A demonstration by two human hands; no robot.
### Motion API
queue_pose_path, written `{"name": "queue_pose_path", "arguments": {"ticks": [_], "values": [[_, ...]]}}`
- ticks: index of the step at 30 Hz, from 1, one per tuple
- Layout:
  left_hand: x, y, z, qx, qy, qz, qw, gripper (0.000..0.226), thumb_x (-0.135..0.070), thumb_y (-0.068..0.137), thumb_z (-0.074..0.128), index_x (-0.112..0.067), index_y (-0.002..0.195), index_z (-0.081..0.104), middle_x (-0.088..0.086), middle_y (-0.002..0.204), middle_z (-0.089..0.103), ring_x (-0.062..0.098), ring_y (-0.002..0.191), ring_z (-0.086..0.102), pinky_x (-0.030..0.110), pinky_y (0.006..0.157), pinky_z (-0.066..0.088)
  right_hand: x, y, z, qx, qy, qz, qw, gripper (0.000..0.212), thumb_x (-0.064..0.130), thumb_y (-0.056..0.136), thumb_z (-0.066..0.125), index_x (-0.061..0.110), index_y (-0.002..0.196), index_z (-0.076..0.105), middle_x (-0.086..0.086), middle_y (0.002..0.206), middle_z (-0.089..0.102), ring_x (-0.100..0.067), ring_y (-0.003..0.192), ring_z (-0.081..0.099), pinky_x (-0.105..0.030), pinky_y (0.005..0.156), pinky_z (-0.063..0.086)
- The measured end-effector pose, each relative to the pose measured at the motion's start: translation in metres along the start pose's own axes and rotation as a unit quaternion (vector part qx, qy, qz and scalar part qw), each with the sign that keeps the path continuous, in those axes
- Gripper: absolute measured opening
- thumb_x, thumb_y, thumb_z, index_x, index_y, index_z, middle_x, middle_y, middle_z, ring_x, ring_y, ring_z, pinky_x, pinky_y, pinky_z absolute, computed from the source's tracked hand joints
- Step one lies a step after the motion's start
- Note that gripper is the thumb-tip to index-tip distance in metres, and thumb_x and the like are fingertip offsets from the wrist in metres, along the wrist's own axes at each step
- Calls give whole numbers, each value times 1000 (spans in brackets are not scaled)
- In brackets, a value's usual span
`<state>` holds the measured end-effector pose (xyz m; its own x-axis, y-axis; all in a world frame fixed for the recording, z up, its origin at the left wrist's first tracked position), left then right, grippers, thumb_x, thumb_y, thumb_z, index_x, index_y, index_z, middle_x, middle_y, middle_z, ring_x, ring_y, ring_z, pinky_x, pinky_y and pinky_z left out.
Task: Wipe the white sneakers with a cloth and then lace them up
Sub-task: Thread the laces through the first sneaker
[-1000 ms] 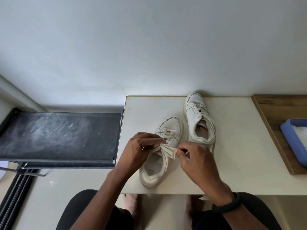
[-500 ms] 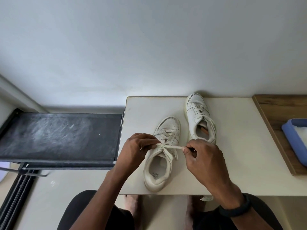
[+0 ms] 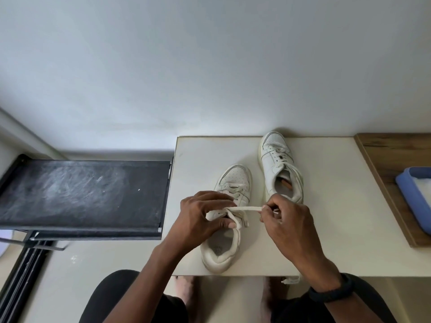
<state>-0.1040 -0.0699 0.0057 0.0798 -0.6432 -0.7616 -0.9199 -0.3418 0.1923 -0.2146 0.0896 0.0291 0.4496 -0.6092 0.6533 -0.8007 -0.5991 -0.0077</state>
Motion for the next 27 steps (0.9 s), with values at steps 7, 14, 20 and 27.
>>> {"name": "queue_pose_path", "arguments": {"ticks": [7, 14, 20, 27], "values": [[19, -6, 0, 23, -65, -103, 992, 62, -52, 71, 86, -38, 128, 66, -25, 124, 67, -2, 124, 56, 17, 102, 42, -14, -2, 17, 74, -109, 11, 991, 11, 29, 92, 66, 23, 84, 70, 13, 78, 70, -7, 69, 63, -14, 56, 40], [34, -7, -20, -8, -121, -146, 982, 32, -38, 84, 79, -35, 115, 74, -22, 125, 67, 0, 122, 60, 25, 96, 46, 7, -3, 12, 2, -49, -53, 997, 25, 34, 94, 66, 21, 115, 71, 5, 106, 73, -13, 93, 68, -31, 79, 56], [19, -3, -7, 4, -124, -100, 987, 15, -26, 88, 77, -25, 103, 81, -13, 110, 74, 7, 109, 69, 19, 94, 49, 42, -17, 44, 35, -94, -112, 989, 45, 58, 89, 57, 28, 121, 66, 10, 113, 64, -15, 99, 65, -36, 78, 57], [30, -5, -11, -6, -57, -134, 989, 14, -42, 83, 79, -29, 89, 79, -13, 87, 72, 10, 83, 68, 24, 74, 52, 16, 6, 45, 37, 95, -114, 988, 28, 2, 83, 77, 22, 103, 80, 13, 92, 70, -3, 87, 68, -30, 78, 58]]}}
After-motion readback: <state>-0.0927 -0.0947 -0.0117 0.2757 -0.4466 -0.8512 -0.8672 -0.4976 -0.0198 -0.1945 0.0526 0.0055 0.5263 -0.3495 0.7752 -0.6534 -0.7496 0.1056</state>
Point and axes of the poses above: each hand's wrist, its own y-axis towards the middle knuckle, its own z-axis out of the palm, x = y × z, the point moved 10 cm from there along y, towards the middle knuckle
